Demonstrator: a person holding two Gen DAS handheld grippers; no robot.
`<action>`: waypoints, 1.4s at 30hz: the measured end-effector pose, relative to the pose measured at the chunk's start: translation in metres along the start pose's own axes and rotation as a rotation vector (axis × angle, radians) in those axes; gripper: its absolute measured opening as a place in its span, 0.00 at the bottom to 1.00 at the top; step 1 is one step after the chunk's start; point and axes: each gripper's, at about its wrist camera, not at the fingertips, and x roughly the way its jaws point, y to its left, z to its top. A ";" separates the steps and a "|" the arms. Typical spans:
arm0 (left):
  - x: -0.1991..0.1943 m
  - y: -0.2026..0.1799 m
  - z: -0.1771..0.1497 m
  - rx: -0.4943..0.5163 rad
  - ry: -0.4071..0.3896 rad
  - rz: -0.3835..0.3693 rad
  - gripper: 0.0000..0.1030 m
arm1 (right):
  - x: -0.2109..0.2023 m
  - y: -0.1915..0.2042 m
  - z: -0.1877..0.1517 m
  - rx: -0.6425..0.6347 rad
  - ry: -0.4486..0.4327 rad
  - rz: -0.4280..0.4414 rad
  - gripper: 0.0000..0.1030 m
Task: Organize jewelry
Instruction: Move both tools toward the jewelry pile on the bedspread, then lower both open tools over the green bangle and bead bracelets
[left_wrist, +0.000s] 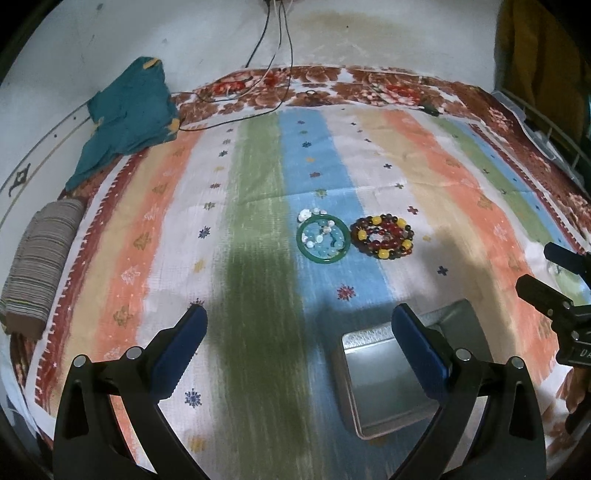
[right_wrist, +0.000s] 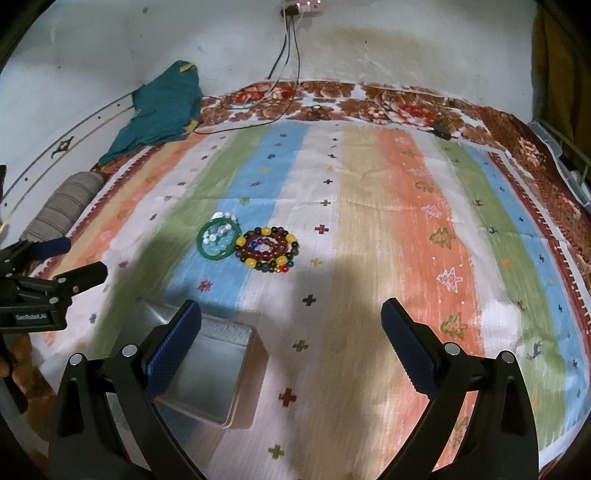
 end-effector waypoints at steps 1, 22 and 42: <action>0.002 0.001 0.001 -0.002 0.004 0.003 0.95 | 0.002 0.000 0.002 -0.002 0.004 -0.002 0.96; 0.055 0.014 0.025 -0.070 0.096 0.012 0.94 | 0.050 -0.009 0.024 0.000 0.065 -0.010 0.96; 0.106 0.013 0.047 -0.083 0.145 0.005 0.94 | 0.092 -0.018 0.042 0.027 0.112 -0.012 0.96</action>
